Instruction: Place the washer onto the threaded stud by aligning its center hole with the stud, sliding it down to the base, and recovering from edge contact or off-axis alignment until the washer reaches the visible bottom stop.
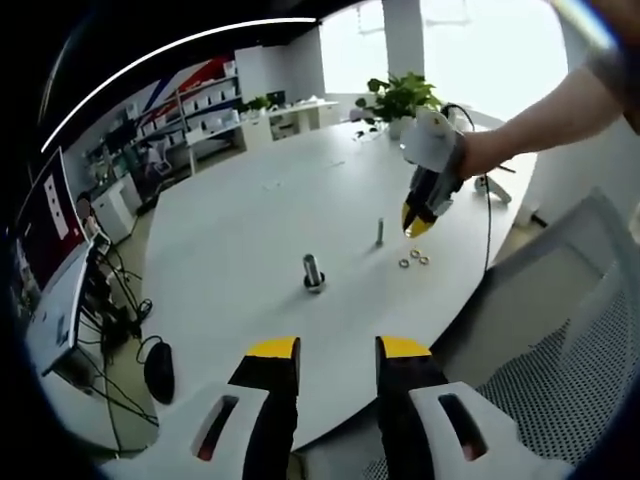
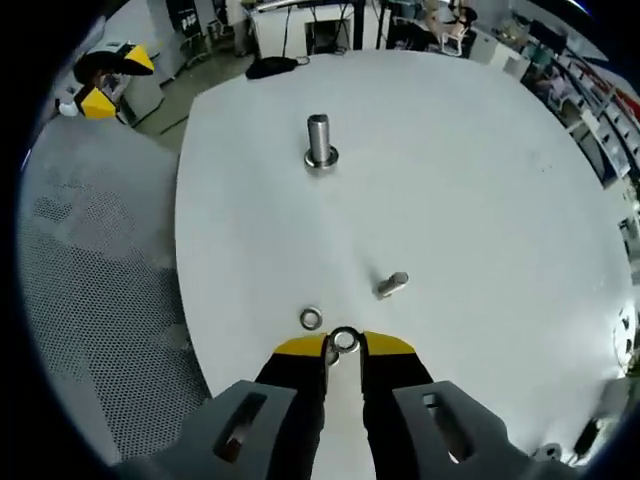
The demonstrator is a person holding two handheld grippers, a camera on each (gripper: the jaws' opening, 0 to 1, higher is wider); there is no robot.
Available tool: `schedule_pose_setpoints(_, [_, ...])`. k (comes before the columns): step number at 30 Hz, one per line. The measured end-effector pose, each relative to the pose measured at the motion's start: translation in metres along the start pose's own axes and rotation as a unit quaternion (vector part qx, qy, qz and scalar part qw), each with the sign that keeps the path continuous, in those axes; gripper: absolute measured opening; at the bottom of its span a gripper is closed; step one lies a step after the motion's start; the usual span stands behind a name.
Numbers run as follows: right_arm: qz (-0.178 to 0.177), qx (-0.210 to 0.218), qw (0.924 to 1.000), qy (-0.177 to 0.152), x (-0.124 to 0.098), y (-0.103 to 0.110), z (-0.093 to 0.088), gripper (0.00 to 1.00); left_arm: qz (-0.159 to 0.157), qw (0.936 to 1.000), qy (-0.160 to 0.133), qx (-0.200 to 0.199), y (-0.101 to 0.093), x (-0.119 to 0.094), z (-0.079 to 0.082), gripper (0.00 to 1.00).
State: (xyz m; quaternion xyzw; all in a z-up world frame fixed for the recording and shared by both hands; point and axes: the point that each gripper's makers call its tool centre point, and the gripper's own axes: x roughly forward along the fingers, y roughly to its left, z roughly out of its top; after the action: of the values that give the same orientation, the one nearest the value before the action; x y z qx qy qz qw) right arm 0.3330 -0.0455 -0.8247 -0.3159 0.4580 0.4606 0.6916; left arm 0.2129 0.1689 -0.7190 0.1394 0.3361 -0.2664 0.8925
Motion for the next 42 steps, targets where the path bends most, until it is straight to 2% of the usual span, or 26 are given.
schedule_pose_setpoints(7, [-0.003,0.013,0.9995,-0.029,-0.008,-0.009,0.019,0.14,0.0,1.0,0.002,0.0,0.0,0.0,-0.001,0.28])
schedule_pose_setpoints(14, [-0.015,0.002,0.9993,-0.034,-0.01,-0.017,0.029,0.14,0.001,1.0,0.001,-0.001,0.001,0.0,-0.001,0.28])
schedule_pose_setpoints(27, [-0.022,-0.021,0.9994,-0.017,0.001,-0.025,0.033,0.14,0.004,1.0,0.001,-0.002,0.002,0.0,-0.001,0.28])
schedule_pose_setpoints(42, [-0.022,-0.012,0.9996,-0.015,0.008,-0.027,0.033,0.14,0.005,1.0,0.004,-0.004,0.002,0.0,-0.002,0.28])
